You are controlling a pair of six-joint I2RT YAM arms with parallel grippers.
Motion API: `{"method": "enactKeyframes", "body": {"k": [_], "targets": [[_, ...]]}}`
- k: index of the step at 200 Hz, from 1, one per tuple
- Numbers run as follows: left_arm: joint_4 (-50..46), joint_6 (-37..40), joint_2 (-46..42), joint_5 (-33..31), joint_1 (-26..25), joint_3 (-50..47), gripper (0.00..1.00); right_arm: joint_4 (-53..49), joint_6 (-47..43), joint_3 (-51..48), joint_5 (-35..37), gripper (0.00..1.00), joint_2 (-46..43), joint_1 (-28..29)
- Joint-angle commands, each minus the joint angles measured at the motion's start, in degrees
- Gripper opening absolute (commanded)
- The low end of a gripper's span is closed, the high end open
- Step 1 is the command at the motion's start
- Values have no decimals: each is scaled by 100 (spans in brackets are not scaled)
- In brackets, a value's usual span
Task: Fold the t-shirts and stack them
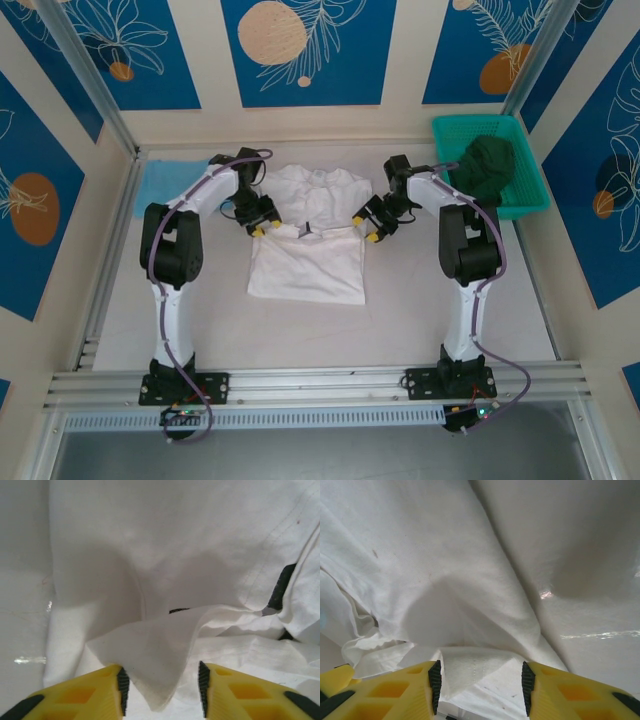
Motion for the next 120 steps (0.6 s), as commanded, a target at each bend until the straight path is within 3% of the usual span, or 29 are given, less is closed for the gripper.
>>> {"method": "enactKeyframes", "body": {"k": [1,33,54,109,120], "targets": [[-176,148,88,-53,36,91,33,-160,71,266,-219,48,125,40],[-161,165,166,-77,36,108,15,-237,45,439,-276,46,271,76],[-221,172,238,-121,57,191,0,-346,18,548,-387,38,438,77],[-279,-9,243,-72,305,271,0,-511,-75,641,-373,0,471,33],[-268,-100,257,37,385,295,0,-532,-68,660,-356,0,437,-6]]}}
